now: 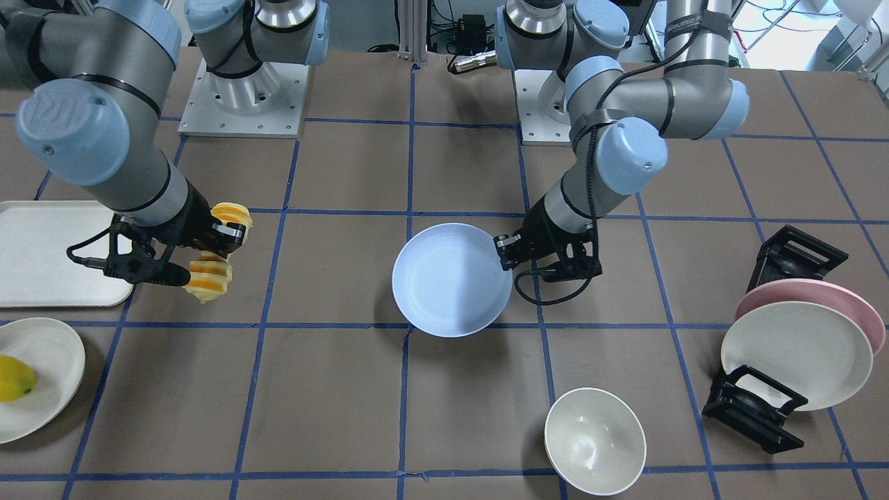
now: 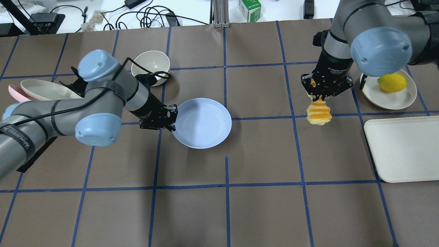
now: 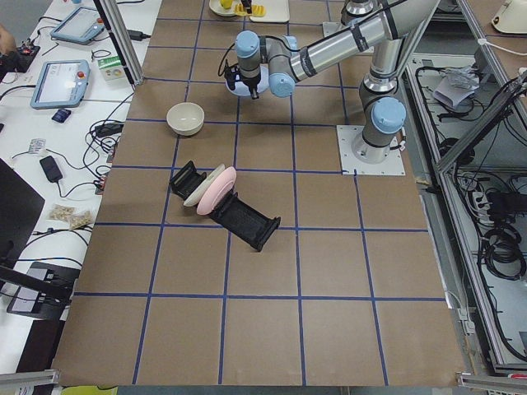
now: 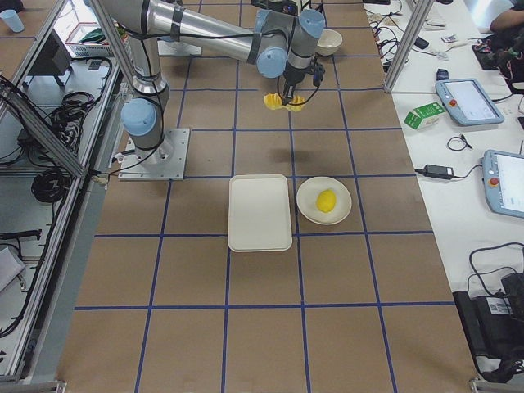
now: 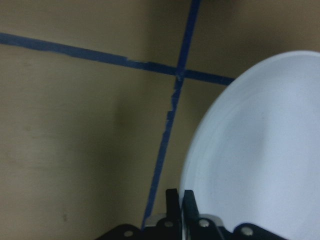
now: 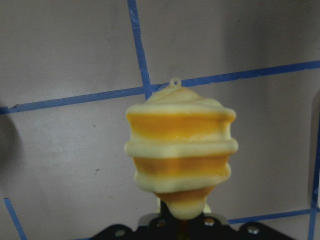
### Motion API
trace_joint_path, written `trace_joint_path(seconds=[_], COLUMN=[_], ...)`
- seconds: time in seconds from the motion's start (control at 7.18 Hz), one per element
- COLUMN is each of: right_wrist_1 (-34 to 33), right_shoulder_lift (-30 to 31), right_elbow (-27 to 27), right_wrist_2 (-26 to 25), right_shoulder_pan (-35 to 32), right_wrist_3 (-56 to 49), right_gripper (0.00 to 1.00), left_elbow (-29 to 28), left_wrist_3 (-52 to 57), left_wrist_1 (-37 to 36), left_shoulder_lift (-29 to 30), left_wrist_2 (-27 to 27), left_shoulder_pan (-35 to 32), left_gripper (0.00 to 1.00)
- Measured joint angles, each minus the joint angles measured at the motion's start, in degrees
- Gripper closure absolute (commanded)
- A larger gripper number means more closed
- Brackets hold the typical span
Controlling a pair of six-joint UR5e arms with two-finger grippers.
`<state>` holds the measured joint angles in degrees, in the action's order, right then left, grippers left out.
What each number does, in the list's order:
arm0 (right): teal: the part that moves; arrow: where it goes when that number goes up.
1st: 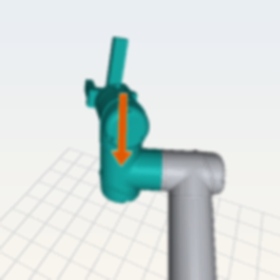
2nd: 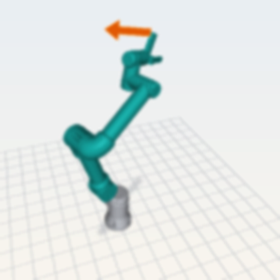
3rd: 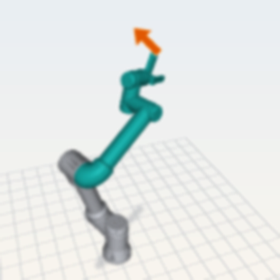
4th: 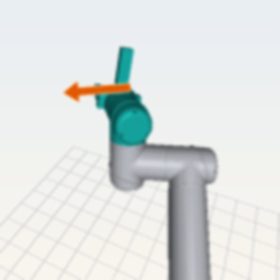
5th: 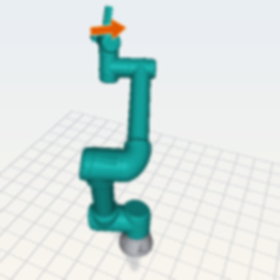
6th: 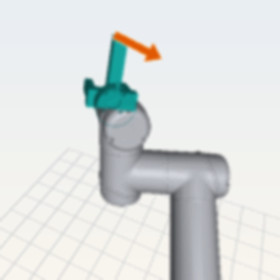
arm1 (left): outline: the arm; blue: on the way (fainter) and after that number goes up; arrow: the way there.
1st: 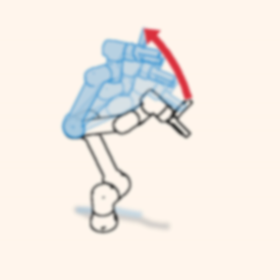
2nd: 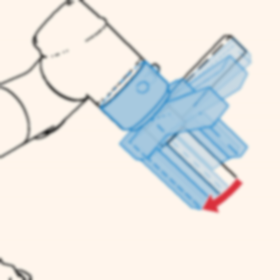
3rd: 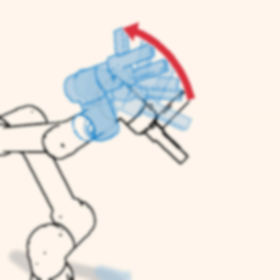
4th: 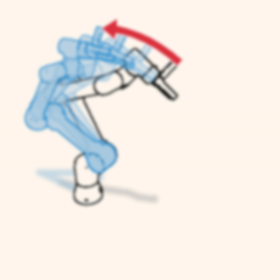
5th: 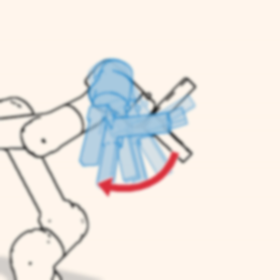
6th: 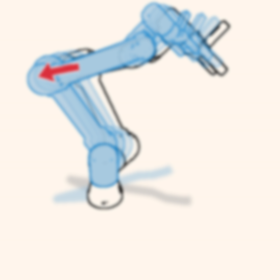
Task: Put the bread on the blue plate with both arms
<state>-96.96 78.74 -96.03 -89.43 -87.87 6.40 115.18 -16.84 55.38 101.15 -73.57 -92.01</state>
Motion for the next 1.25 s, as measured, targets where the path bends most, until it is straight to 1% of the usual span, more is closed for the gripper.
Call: trace_joint_path(seconds=[0.28, 0.42, 0.56, 0.7, 0.84, 0.97, 1.11, 1.25], right_wrist_1=[-1.0, -1.6, -3.1, -5.8, -8.4, -10.7, -13.5, -16.8], right_shoulder_lift=[-1.5, -2.4, -3.5, -4.7, -5.7, -6.5, -7.6, -9.1], right_elbow=[-0.1, -0.1, -0.1, 0.0, 0.0, 0.1, 0.1, 0.2], right_wrist_2=[1.6, 2.0, 2.1, 2.1, 2.1, 2.3, 2.9, 3.3], right_shoulder_pan=[-4.3, -6.1, -7.9, -10.0, -11.8, -13.1, -14.4, -15.9], right_wrist_3=[7.1, 9.2, 11.2, 13.9, 16.5, 17.7, 18.1, 18.2], right_gripper=[1.00, 1.00, 1.00, 1.00, 1.00, 1.00, 1.00, 1.00], left_elbow=[0.4, 0.4, 0.3, 0.2, 0.1, -0.4, -1.6, -4.1], left_wrist_3=[-5.6, -6.8, -7.6, -8.6, -9.7, -10.2, -9.6, -6.8], left_wrist_1=[-6.6, -8.3, -9.7, -10.7, -11.2, -10.8, -7.6, -1.0], left_shoulder_lift=[3.5, 4.9, 6.1, 6.4, 5.6, 3.9, 1.4, -1.5], left_wrist_2=[-0.1, -0.3, -0.4, -1.0, -3.3, -6.7, -8.9, -9.8], left_shoulder_pan=[-3.5, -4.4, -5.1, -5.4, -5.6, -5.5, -4.8, -3.1], left_gripper=[1.00, 0.84, 0.03, 0.00, 0.00, 0.00, 0.00, 0.00])
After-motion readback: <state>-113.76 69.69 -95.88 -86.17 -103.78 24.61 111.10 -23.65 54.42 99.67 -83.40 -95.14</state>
